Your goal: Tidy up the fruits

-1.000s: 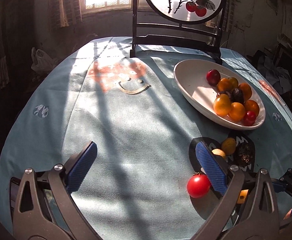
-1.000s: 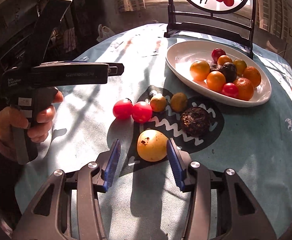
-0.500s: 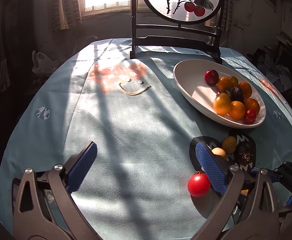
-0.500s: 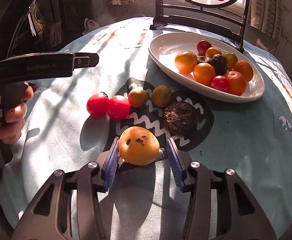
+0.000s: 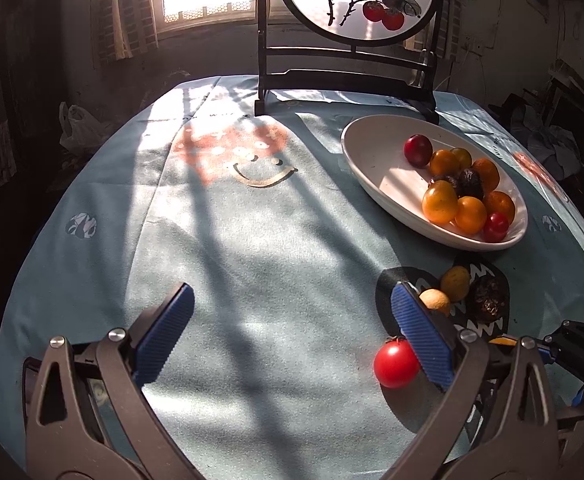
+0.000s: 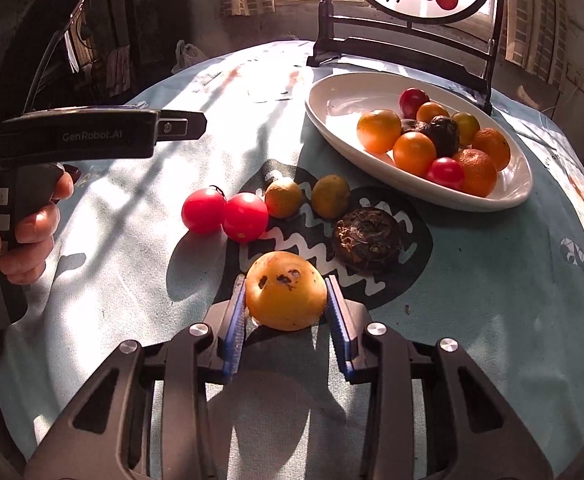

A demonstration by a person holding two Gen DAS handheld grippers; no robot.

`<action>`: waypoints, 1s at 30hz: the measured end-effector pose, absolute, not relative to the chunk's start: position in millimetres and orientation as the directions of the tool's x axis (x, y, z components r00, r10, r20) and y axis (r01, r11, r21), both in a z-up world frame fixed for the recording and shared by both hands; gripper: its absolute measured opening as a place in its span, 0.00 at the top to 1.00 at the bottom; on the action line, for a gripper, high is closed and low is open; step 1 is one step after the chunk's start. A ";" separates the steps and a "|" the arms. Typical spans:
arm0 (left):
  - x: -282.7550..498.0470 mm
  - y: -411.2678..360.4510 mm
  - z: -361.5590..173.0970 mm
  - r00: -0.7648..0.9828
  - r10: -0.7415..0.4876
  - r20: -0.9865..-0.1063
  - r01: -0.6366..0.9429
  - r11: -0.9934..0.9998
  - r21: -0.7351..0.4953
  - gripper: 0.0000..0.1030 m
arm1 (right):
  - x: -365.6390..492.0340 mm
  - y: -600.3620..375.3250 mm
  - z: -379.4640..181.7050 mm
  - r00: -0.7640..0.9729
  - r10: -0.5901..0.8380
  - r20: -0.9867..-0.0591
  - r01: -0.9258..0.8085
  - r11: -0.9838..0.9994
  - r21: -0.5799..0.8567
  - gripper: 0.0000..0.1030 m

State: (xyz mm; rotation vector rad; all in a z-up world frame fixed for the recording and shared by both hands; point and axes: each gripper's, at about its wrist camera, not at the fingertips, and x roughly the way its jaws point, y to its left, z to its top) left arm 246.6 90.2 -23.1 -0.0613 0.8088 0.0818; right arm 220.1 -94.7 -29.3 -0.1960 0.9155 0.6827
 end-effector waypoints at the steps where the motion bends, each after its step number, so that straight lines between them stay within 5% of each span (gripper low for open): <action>1: 245.5 87.5 -24.4 0.682 0.004 -0.732 -0.046 0.998 -0.037 0.02 | 221.8 -98.3 -27.6 0.416 0.472 -0.777 -0.611 0.778 0.146 0.63; 3: 242.3 77.1 -30.7 0.641 -0.115 -0.758 0.094 0.993 -0.072 0.02 | 226.5 -104.9 -23.7 0.425 0.481 -0.767 -0.581 0.794 0.176 0.63; 10: 222.2 39.6 -46.7 0.644 -0.138 -0.753 0.288 0.955 0.071 0.04 | 236.9 -116.8 -25.3 0.428 0.461 -0.778 -0.512 0.833 0.211 0.63; 13: 224.4 33.9 -52.3 0.639 -0.132 -0.758 0.313 0.945 0.099 0.14 | 236.4 -116.7 -25.5 0.432 0.454 -0.780 -0.507 0.837 0.206 0.63; 18: 231.6 37.3 -63.1 0.593 -0.150 -0.791 0.327 0.943 0.066 0.46 | 236.0 -117.2 -26.1 0.430 0.451 -0.782 -0.506 0.838 0.205 0.63; 26: 232.4 40.3 -64.6 0.582 -0.188 -0.791 0.342 0.939 0.028 0.53 | 236.7 -119.0 -26.8 0.430 0.444 -0.786 -0.498 0.843 0.203 0.63; 30: 228.8 35.6 -63.8 0.579 -0.201 -0.790 0.363 0.931 0.029 0.65 | 237.5 -118.6 -27.0 0.430 0.440 -0.788 -0.497 0.844 0.201 0.63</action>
